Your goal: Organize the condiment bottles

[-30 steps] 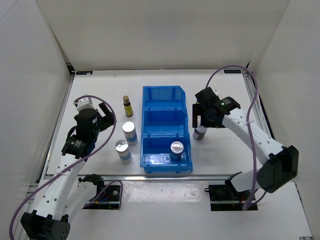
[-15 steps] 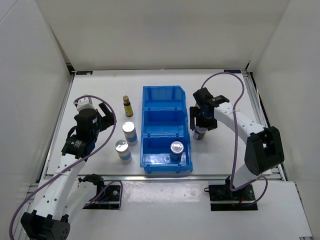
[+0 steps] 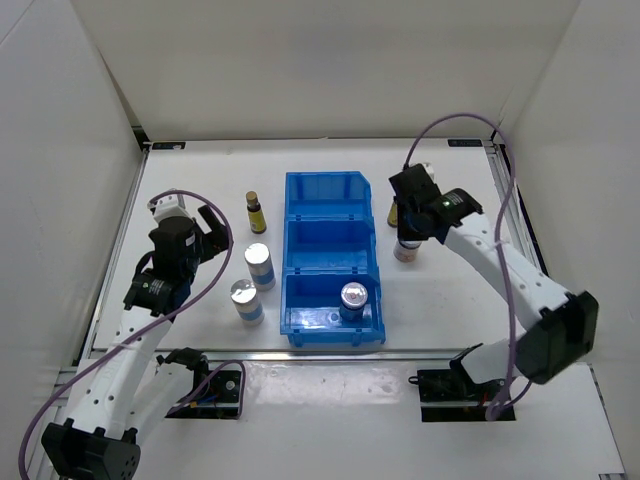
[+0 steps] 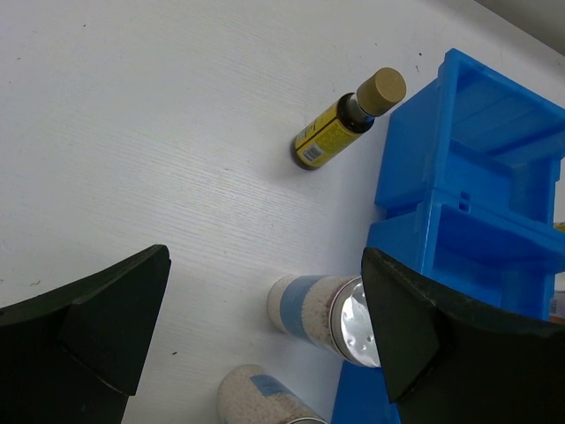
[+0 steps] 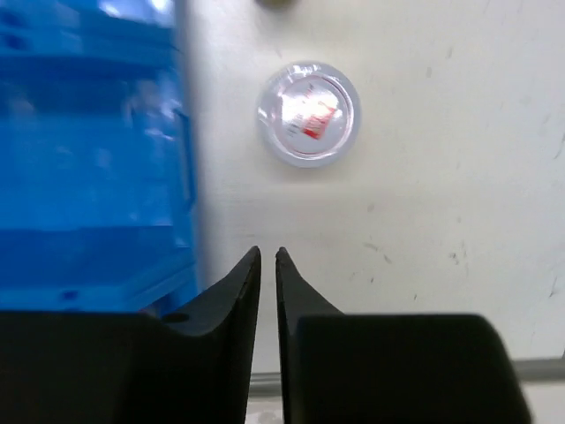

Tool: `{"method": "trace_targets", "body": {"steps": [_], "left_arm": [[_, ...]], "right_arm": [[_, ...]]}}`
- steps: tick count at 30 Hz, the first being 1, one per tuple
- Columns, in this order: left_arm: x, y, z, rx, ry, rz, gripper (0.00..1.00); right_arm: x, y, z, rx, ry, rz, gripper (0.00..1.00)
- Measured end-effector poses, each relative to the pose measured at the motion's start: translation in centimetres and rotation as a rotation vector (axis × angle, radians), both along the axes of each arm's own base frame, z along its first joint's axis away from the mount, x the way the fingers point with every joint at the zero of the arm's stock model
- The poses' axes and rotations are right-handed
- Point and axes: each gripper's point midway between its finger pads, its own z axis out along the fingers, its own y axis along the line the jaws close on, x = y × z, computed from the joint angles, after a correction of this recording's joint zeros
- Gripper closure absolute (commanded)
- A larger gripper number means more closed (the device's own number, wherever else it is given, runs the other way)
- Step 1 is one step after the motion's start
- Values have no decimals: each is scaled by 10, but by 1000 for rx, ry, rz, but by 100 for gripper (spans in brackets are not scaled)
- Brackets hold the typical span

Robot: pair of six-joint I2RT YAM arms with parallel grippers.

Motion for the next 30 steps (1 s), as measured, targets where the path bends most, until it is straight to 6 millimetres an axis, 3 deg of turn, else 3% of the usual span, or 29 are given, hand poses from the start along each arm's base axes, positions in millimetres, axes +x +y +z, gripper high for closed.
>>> {"method": "trace_targets", "body": {"steps": [2, 4, 5, 6, 7, 8, 9, 12, 19, 25, 30], "left_arm": [[1, 0, -1, 1, 4, 0, 0], [1, 0, -3, 3, 10, 0, 0], [1, 0, -3, 3, 12, 0, 0], [1, 0, -3, 3, 13, 0, 0], [1, 0, -3, 3, 13, 0, 0], [1, 0, -3, 3, 13, 0, 0], [1, 0, -3, 3, 13, 0, 0], [1, 0, -3, 3, 13, 0, 0], [2, 0, -4, 4, 15, 0, 0], [2, -1, -6, 6, 23, 0, 0], [2, -1, -6, 6, 23, 0, 0]], "right_arm": [[1, 10, 35, 33, -100, 25, 85], [0, 20, 62, 66, -173, 52, 78], [-1, 24, 69, 75, -193, 61, 70], [-2, 25, 73, 77, -204, 66, 49], [-2, 25, 73, 77, -203, 64, 41], [-2, 24, 70, 67, -194, 61, 25], [0, 22, 64, 60, -178, 54, 17], [8, 11, 37, 40, -99, 27, 5], [30, -24, -30, 34, 98, -91, 3], [42, -24, -71, 61, 211, -110, 7], [47, -18, -91, 83, 260, -105, 15]]}}
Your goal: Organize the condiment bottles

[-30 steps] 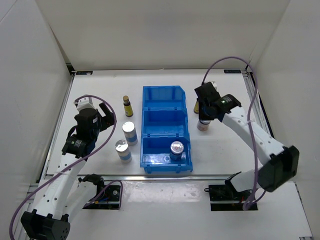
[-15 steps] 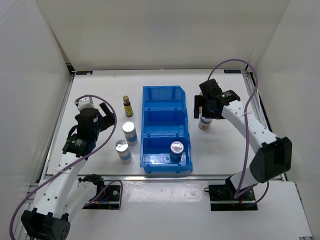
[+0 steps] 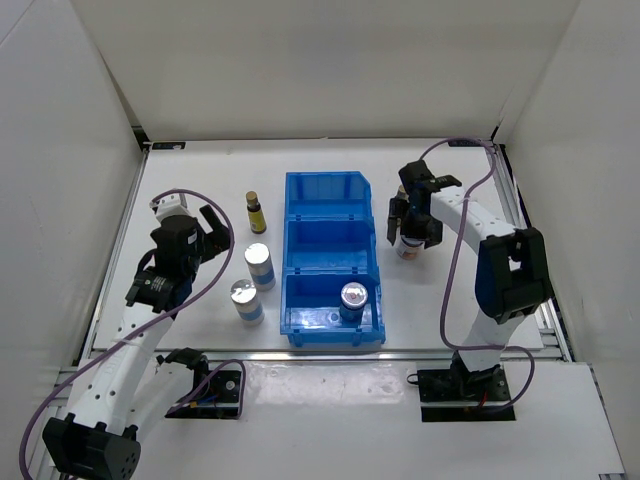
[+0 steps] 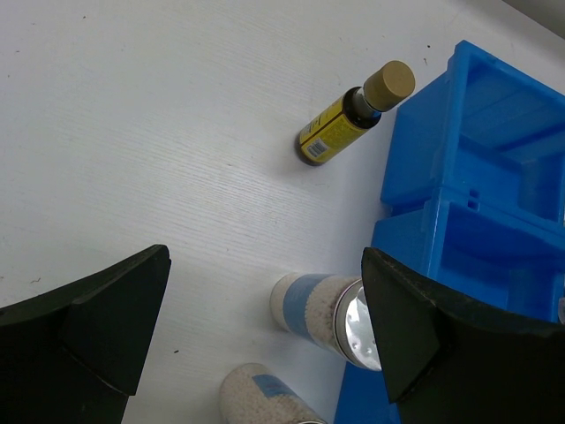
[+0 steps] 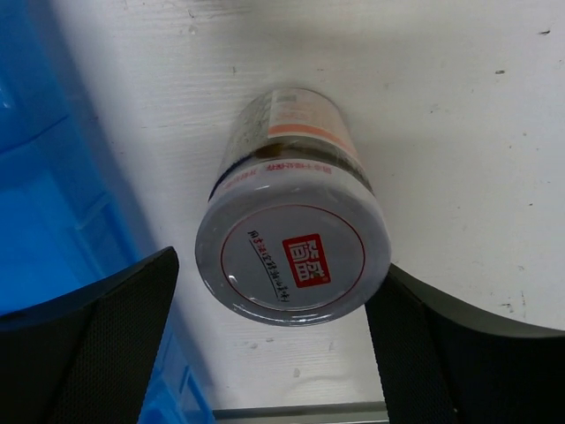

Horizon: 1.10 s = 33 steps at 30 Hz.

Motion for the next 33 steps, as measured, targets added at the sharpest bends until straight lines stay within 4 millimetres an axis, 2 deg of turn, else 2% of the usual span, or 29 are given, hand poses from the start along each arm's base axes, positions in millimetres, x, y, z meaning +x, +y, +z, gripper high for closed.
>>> {"method": "trace_targets", "body": {"steps": [3, 7, 8, 11, 13, 15, 17, 18, 20, 28, 33], "left_arm": [[0, 0, 0, 0, 0, 0, 0], [0, 0, 0, 0, 0, 0, 0], [0, 0, 0, 0, 0, 0, 0], [0, 0, 0, 0, 0, 0, 0], [0, 0, 0, 0, 0, 0, 0], [0, 0, 0, 0, 0, 0, 0], [0, 0, 0, 0, 0, 0, 0], [0, 0, 0, 0, 0, 0, 0], [0, 0, 0, 0, 0, 0, 0], [0, 0, 0, 0, 0, 0, 0], [0, 0, 0, 0, 0, 0, 0]], "right_arm": [[1, 1, -1, 1, 0, 0, 19], [4, 0, -1, 3, -10, -4, 33], [5, 0, -2, 3, -11, -4, 41], [5, -1, -2, 2, -12, -10, 56], [5, -1, -1, -3, -14, -11, 63], [3, -1, 0, -16, -18, -7, 75], [-3, -3, 3, -36, -18, -2, 80], [-8, -3, 6, -47, -17, 3, 86], [-16, -2, 15, -59, -30, 18, 90], [-54, 14, 74, -55, -146, 112, 100], [-77, 19, 97, -66, -178, 172, 100]]}}
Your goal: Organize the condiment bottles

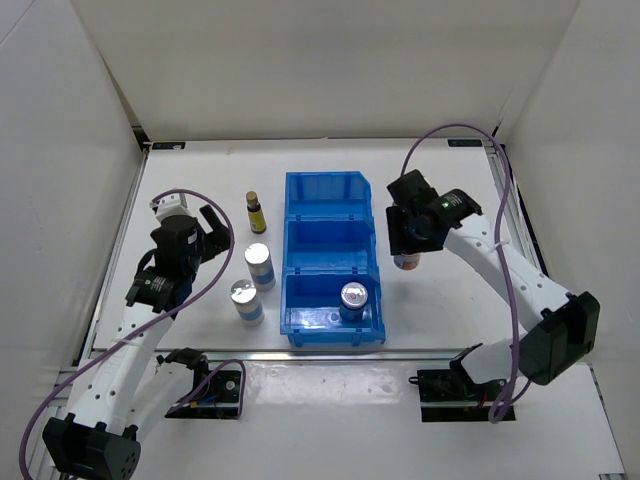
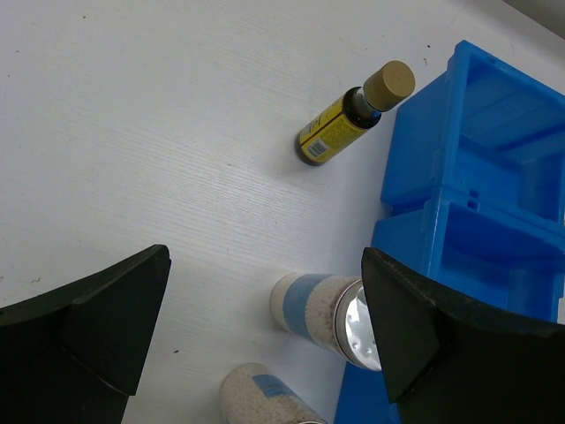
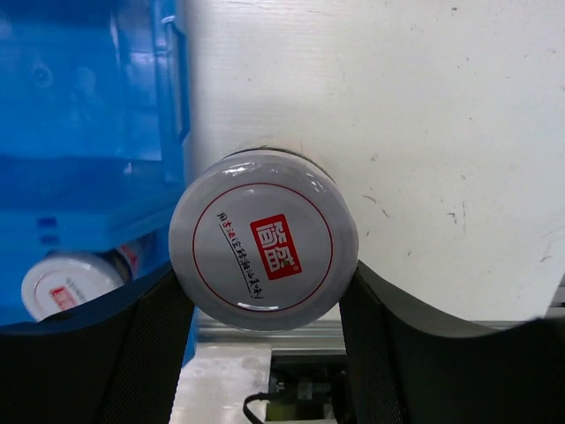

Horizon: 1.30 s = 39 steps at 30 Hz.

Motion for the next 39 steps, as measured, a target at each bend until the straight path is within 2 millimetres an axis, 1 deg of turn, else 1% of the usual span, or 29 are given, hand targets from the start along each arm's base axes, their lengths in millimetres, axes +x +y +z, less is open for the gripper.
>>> {"method": "trace_targets", "body": {"steps": [2, 3, 6, 9, 11, 13, 17, 20, 21, 24, 28, 36, 39], "left_arm": [[0, 0, 0, 0, 0, 0, 0], [0, 0, 0, 0, 0, 0, 0], [0, 0, 0, 0, 0, 0, 0], [0, 0, -1, 1, 3, 0, 0], [1, 0, -2, 1, 6, 0, 0], [1, 0, -2, 2, 7, 0, 0], [1, 0, -2, 2, 7, 0, 0], [1, 0, -2, 2, 7, 0, 0], [1, 0, -2, 2, 7, 0, 0], [1, 0, -2, 2, 8, 0, 0], [1, 0, -4, 4, 15, 0, 0], [2, 0, -5, 5, 18, 0, 0], [2, 0, -5, 5, 18, 0, 0]], "right_arm": [[-7, 8, 11, -7, -17, 37, 100], [-10, 14, 18, -1, -29, 62, 100], [-17, 42, 39, 31, -79, 149, 100], [-29, 72, 60, 77, -125, 240, 100], [-38, 90, 67, 89, -144, 297, 100], [-48, 108, 67, 84, -155, 353, 100], [-75, 144, 50, 52, -131, 478, 100], [-90, 167, 36, 38, -116, 543, 100], [-94, 176, 31, 39, -111, 561, 100], [-102, 191, 19, 57, -99, 591, 100], [-106, 201, 2, 83, -81, 605, 100], [-110, 217, -50, 76, -4, 620, 100], [-111, 221, -64, 75, 18, 610, 100]]}}
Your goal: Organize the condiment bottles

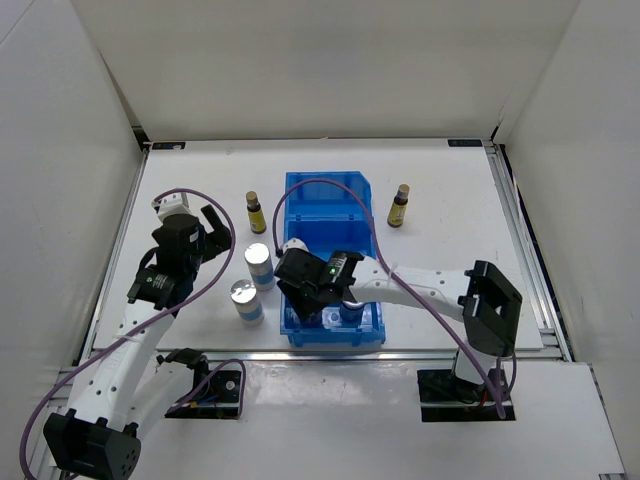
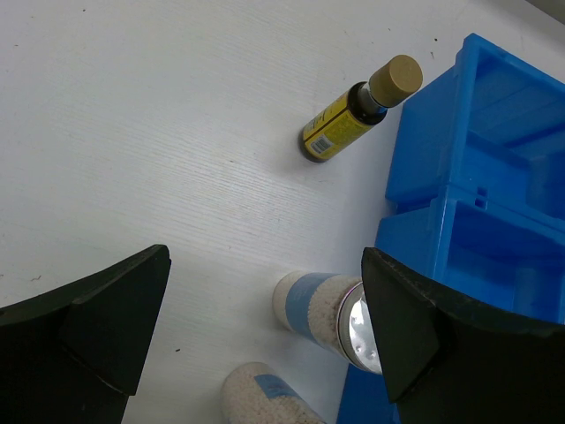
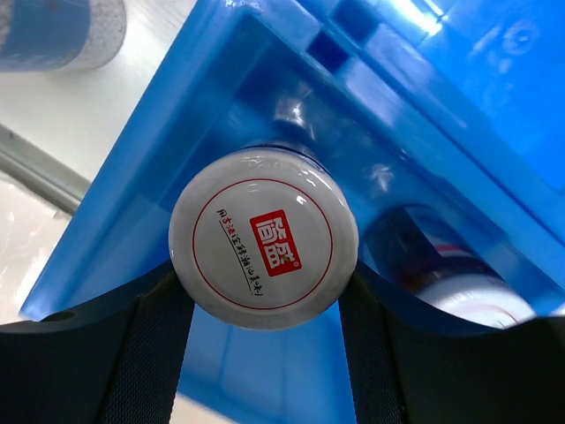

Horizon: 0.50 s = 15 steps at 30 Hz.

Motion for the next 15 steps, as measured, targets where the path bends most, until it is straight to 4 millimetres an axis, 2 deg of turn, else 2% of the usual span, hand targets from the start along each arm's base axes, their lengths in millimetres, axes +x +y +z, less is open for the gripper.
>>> {"method": "trace_targets", "body": {"steps": [3, 7, 10, 11, 15], "left_arm": [[0, 0, 0, 0, 0, 0, 0], [0, 0, 0, 0, 0, 0, 0], [0, 0, 0, 0, 0, 0, 0], [0, 0, 0, 0, 0, 0, 0], [0, 0, 0, 0, 0, 0, 0]], "right_arm": [[0, 1, -14, -5, 18, -18, 95], [-1, -5, -27, -20, 38, -51, 80], [0, -4, -26, -11, 42, -71, 47], [0, -4, -26, -10, 43, -76, 22], [1, -7, -21, -22, 44, -88, 6]]}}
